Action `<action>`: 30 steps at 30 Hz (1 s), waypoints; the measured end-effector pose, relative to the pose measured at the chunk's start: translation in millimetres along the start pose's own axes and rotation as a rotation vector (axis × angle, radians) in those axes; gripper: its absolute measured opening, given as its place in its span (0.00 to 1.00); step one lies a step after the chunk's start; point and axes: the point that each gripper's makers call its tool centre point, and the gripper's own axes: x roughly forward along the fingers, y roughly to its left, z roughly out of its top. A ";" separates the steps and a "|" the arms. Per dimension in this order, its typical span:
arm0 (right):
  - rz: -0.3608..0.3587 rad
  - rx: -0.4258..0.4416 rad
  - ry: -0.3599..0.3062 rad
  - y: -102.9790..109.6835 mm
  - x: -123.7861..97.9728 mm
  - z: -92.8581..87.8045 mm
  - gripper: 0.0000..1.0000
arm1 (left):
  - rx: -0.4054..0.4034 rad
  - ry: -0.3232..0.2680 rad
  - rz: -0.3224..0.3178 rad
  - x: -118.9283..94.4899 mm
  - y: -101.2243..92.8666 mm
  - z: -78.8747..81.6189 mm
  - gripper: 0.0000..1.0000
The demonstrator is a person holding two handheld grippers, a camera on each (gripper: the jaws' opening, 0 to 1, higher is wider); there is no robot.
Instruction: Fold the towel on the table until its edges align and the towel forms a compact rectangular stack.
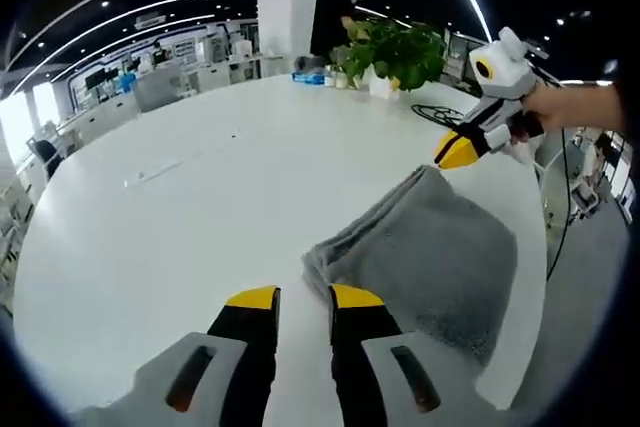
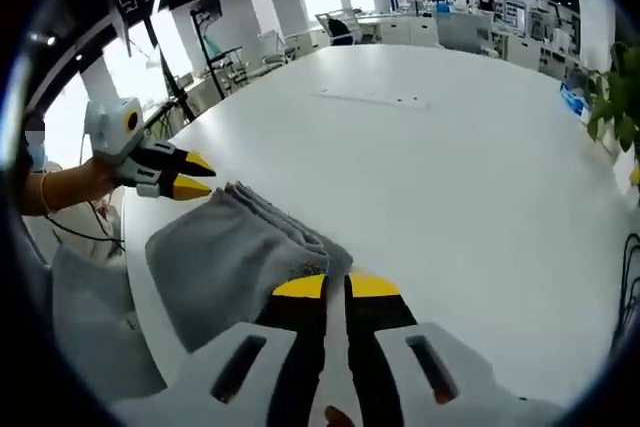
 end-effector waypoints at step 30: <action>0.061 -0.123 0.117 49.2 -18.0 -86.6 0.18 | 0.053 0.176 -0.113 -37.1 -49.9 -74.5 0.27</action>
